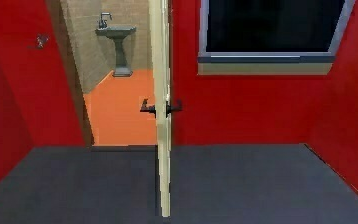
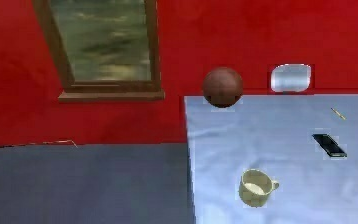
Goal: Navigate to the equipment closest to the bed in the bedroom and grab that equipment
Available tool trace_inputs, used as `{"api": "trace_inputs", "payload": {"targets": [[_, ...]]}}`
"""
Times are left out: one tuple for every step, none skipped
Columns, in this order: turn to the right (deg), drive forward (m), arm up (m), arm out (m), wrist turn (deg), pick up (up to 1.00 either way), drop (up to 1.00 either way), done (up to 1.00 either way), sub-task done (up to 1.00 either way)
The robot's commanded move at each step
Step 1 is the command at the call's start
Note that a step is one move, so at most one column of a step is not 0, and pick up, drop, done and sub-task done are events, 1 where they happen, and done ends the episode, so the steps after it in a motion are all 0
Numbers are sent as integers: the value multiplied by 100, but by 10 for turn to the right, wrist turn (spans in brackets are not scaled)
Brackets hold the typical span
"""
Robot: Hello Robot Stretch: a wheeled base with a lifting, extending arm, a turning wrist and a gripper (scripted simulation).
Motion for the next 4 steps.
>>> {"api": "trace_inputs", "payload": {"targets": [[420, 0, 0, 0, 0, 0, 0, 0, 0], [0, 15, 0, 0, 0, 0, 0, 0, 0], [390, 0, 0, 0, 0, 0, 0, 0, 0], [0, 70, 0, 0, 0, 0, 0, 0, 0]]}}
